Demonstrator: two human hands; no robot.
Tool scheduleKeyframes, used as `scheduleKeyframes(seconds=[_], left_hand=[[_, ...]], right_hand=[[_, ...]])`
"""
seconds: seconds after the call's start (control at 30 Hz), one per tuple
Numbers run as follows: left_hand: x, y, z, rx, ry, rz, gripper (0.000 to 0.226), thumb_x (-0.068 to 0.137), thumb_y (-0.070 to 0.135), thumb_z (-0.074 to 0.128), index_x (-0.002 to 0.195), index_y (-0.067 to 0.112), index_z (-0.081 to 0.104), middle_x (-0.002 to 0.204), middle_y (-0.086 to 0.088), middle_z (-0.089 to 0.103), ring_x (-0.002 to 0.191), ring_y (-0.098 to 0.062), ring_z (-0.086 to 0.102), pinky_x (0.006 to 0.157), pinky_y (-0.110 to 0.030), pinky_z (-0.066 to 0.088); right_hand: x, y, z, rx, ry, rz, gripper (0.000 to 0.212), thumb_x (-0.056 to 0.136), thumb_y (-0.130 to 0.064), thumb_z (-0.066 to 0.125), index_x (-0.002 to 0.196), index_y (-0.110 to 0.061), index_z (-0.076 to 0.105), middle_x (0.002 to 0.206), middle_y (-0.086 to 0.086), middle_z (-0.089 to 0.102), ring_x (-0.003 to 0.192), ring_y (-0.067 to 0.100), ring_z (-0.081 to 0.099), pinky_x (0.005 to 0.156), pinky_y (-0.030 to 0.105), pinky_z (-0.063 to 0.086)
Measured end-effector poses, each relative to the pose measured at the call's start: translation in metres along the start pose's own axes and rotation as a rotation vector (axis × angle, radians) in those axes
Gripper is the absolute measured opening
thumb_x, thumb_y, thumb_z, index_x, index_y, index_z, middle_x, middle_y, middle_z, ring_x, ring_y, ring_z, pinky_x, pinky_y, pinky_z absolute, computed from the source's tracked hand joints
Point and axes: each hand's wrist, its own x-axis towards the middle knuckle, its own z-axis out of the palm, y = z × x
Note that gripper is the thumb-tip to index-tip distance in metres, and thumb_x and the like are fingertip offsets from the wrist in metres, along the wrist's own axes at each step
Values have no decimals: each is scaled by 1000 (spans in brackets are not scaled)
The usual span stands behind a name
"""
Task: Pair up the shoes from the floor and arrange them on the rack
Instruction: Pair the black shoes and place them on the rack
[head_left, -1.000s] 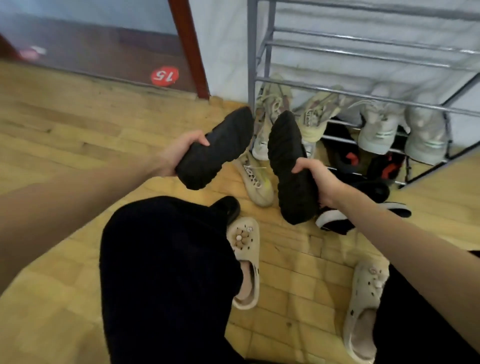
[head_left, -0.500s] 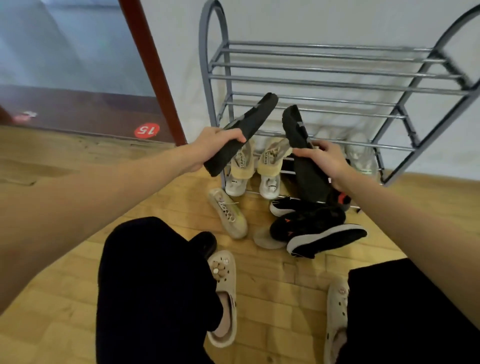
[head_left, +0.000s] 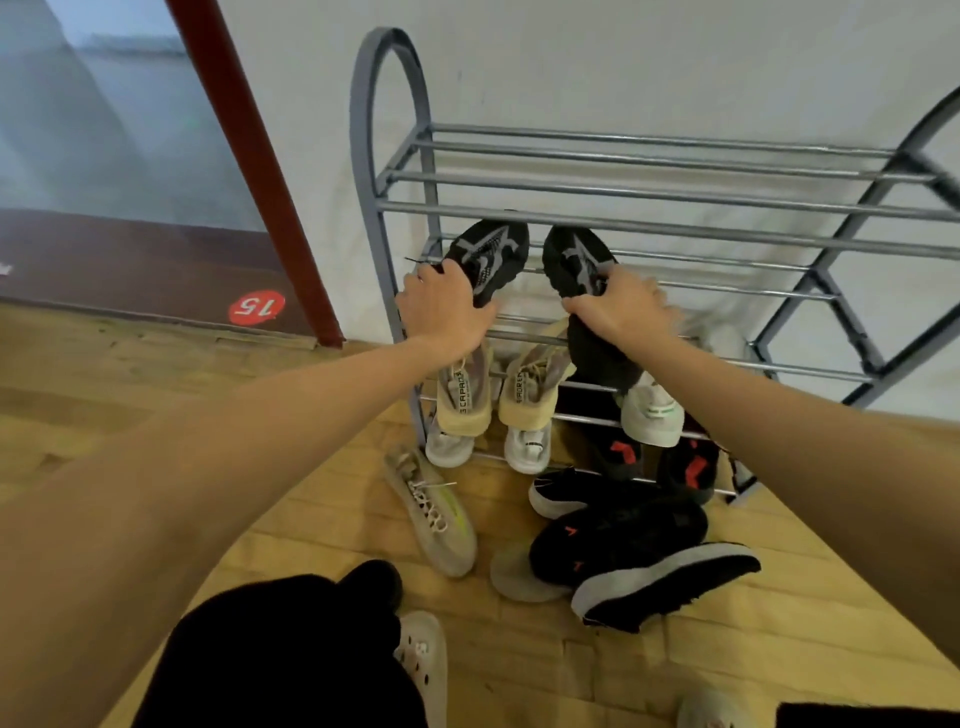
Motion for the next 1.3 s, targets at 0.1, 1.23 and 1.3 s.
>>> scheduleKeyframes(seconds=[0.1,1.23,1.3], left_hand=[[19,0,13,-24,-3,-59,68,87,57,56,127,3,43,131,-24,47,122,-42,44,96,-49,39],[-171,-115,57,-70,-517,-93,45,94,23,53,132,0,43,133,-22,45,122,-37,45,95,-38,39],[-183,-140,75,-3,-620,-118,54,93,25,55,136,-1,37,136,-23,44,122,-38,46,97,-40,40]], right_hand=[[25,-18,14,-43,61,13,54,79,-46,59,124,-17,51,133,23,46,126,42,38,102,49,27],[-169,76,116,-164,-379,-415,61,88,-14,58,141,-2,31,138,24,35,129,41,35,105,44,36],[-174,84,137,-185,-465,-409,57,88,-15,57,138,-1,33,134,23,37,125,41,40,101,45,41]])
